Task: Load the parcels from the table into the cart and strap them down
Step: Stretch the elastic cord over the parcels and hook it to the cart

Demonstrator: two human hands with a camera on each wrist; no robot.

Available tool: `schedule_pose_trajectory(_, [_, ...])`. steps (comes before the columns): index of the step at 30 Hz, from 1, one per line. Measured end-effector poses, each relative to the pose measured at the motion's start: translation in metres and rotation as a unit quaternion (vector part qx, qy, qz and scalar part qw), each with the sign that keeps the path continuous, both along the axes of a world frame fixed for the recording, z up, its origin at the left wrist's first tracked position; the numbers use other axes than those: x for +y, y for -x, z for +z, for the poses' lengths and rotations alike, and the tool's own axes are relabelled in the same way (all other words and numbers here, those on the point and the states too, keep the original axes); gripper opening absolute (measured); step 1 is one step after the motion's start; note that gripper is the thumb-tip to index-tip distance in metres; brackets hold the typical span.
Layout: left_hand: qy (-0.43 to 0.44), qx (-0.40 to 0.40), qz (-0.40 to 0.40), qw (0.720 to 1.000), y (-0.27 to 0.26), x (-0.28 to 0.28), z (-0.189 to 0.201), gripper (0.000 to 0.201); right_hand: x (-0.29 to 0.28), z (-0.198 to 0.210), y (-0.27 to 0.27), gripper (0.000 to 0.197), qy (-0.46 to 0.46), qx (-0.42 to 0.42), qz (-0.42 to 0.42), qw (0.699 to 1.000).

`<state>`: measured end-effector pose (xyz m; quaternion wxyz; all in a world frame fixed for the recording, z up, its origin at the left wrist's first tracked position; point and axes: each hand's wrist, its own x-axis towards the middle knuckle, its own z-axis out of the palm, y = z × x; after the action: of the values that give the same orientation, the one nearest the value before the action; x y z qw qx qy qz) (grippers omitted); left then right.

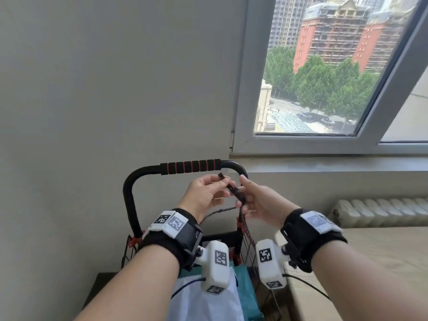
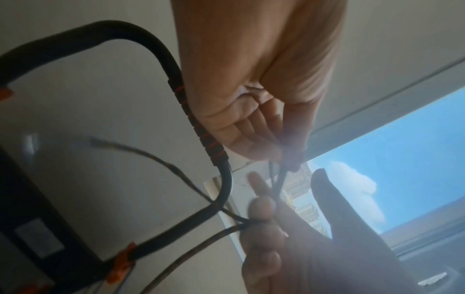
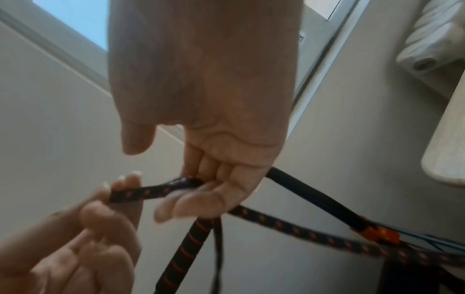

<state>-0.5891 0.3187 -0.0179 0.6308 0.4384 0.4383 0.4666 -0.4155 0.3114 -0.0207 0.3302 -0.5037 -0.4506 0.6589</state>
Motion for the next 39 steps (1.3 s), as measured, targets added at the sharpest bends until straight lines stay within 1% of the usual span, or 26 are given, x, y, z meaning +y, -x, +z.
schedule_pose_trajectory(1, [0.012,-0.022,0.027,0.999,-0.005,-0.005,0.002,0.01,-0.006,0.006,-0.008,0.041,-0.027,-0.02,-0.011,0.999])
schedule_pose_trajectory(3, [0.038,-0.084,0.068,0.993,-0.014,-0.015,0.007,0.021,-0.02,0.021,-0.023,0.025,-0.075,-0.069,-0.005,0.995])
schedule_pose_trajectory(5, [0.042,-0.103,0.057,0.992,-0.026,-0.027,0.015,0.027,-0.034,0.034,-0.039,0.015,-0.108,-0.103,0.014,0.989])
schedule_pose_trajectory(6, [0.032,-0.09,0.033,0.995,-0.034,-0.033,0.02,0.029,-0.041,0.039,-0.047,0.012,-0.124,-0.121,0.025,0.985])
schedule_pose_trajectory(7, [0.017,-0.058,0.0,0.998,-0.042,-0.039,0.025,0.032,-0.048,0.043,-0.054,0.012,-0.141,-0.142,0.031,0.979])
schedule_pose_trajectory(9, [-0.011,0.048,-0.078,0.996,-0.062,-0.053,0.035,0.036,-0.058,0.051,-0.071,0.009,-0.167,-0.191,0.025,0.967])
schedule_pose_trajectory(11, [-0.038,0.143,-0.122,0.981,-0.083,-0.065,0.039,0.026,-0.07,0.058,-0.089,0.009,-0.177,-0.232,0.017,0.956])
schedule_pose_trajectory(12, [-0.05,0.167,-0.122,0.977,-0.093,-0.071,0.038,0.018,-0.076,0.06,-0.098,0.014,-0.176,-0.242,0.016,0.954])
schedule_pose_trajectory(13, [-0.058,0.175,-0.11,0.977,-0.103,-0.076,0.039,0.011,-0.082,0.062,-0.107,0.02,-0.172,-0.248,0.017,0.953])
schedule_pose_trajectory(14, [-0.062,0.174,-0.097,0.978,-0.111,-0.08,0.038,0.009,-0.087,0.064,-0.116,0.025,-0.165,-0.258,0.019,0.952])
schedule_pose_trajectory(16, [-0.054,0.145,-0.094,0.983,-0.129,-0.084,0.036,0.023,-0.097,0.066,-0.132,0.03,-0.141,-0.309,0.036,0.94])
schedule_pose_trajectory(18, [-0.038,0.114,-0.133,0.984,-0.145,-0.091,0.039,0.034,-0.105,0.067,-0.145,0.026,-0.118,-0.382,0.068,0.914])
schedule_pose_trajectory(20, [-0.036,0.112,-0.177,0.977,-0.161,-0.098,0.044,0.036,-0.111,0.069,-0.153,0.018,-0.111,-0.444,0.09,0.884])
schedule_pose_trajectory(21, [-0.043,0.116,-0.19,0.974,-0.168,-0.102,0.046,0.037,-0.113,0.071,-0.155,0.015,-0.111,-0.462,0.098,0.874])
schedule_pose_trajectory(24, [-0.065,0.122,-0.193,0.971,-0.184,-0.109,0.053,0.031,-0.121,0.078,-0.162,0.008,-0.109,-0.484,0.128,0.859])
schedule_pose_trajectory(27, [-0.069,0.114,-0.182,0.974,-0.191,-0.111,0.06,0.016,-0.125,0.085,-0.169,0.008,-0.096,-0.481,0.131,0.862])
schedule_pose_trajectory(29, [-0.067,0.117,-0.202,0.97,-0.193,-0.111,0.064,0.02,-0.126,0.09,-0.175,0.008,-0.094,-0.463,0.127,0.872])
schedule_pose_trajectory(31, [-0.069,0.117,-0.226,0.965,-0.195,-0.112,0.066,0.023,-0.125,0.095,-0.179,0.009,-0.091,-0.458,0.135,0.874])
schedule_pose_trajectory(33, [-0.082,0.114,-0.211,0.967,-0.198,-0.113,0.068,0.013,-0.125,0.097,-0.181,0.015,-0.081,-0.458,0.141,0.874])
schedule_pose_trajectory(35, [-0.092,0.127,-0.167,0.973,-0.199,-0.111,0.071,0.004,-0.123,0.098,-0.184,0.028,-0.073,-0.468,0.132,0.871])
schedule_pose_trajectory(37, [-0.085,0.152,-0.146,0.974,-0.194,-0.106,0.071,0.013,-0.122,0.099,-0.19,0.037,-0.066,-0.496,0.119,0.858])
schedule_pose_trajectory(39, [-0.061,0.164,-0.142,0.974,-0.184,-0.101,0.069,0.022,-0.12,0.102,-0.2,0.038,-0.066,-0.535,0.107,0.836])
